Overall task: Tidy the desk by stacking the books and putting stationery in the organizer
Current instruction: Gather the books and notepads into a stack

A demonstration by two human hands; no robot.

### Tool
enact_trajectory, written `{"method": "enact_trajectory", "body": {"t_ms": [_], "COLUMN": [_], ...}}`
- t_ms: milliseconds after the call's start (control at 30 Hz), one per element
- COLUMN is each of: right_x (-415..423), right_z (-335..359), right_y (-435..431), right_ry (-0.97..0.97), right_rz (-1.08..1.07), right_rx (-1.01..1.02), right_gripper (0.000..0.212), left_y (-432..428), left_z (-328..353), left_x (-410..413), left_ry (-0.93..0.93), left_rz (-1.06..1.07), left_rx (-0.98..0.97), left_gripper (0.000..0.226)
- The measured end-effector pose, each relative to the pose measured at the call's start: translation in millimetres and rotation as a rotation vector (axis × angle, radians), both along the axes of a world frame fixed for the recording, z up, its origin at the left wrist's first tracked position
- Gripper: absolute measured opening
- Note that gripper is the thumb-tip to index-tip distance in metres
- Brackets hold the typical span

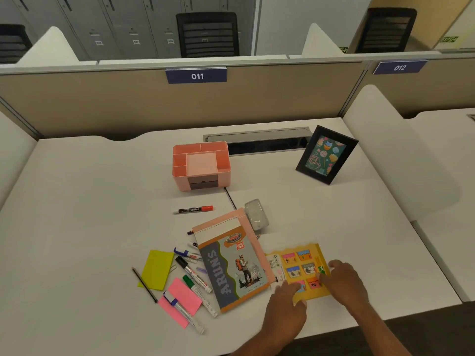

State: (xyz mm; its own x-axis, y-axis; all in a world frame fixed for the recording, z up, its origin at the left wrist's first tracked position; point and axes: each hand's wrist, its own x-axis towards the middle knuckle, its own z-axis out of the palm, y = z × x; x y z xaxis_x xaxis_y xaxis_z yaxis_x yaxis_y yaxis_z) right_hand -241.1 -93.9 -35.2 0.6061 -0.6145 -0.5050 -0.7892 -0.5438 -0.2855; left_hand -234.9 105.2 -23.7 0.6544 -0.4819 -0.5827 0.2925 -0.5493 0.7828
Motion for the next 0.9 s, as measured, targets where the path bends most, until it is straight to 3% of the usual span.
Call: {"method": "enact_trajectory", "body": {"t_ms": [133,267,433,600,833,900], "right_x": [-6,-15,-22,-24,-3,7], "right_z": [3,2,15,33,88,99], "right_y": [13,5,-12,-21,5,19], "right_ry": [-0.028,-0.113,-0.162,-0.222,-0.423,-0.461], "right_rz": [0.021,-0.11,-0.265,-0.342,-0.308,-0.287], "right_rx": [-0.029,0.059,0.163,0.269,0.555,0.618], "right_gripper": [0.047,0.046,0.022,0.017,0.049,0.053], "left_y": [1,4,9,9,1,0], "left_z": [0,-2,-2,-5,15,17], "left_x": [0,6,8,7,9,10], "left_ry": [0.025,0.007,0.014,-0.108,-0.437,-0.533], "left_rz": [-0.043,-0.093,-0.168,-0.251,-0.237,-0.161], "left_rx": [0.019,0.047,-0.011,0.003,-0.022,-0.033], "left_gripper": [0.052,0.053,0.056,0.062,0.074,0.069]}}
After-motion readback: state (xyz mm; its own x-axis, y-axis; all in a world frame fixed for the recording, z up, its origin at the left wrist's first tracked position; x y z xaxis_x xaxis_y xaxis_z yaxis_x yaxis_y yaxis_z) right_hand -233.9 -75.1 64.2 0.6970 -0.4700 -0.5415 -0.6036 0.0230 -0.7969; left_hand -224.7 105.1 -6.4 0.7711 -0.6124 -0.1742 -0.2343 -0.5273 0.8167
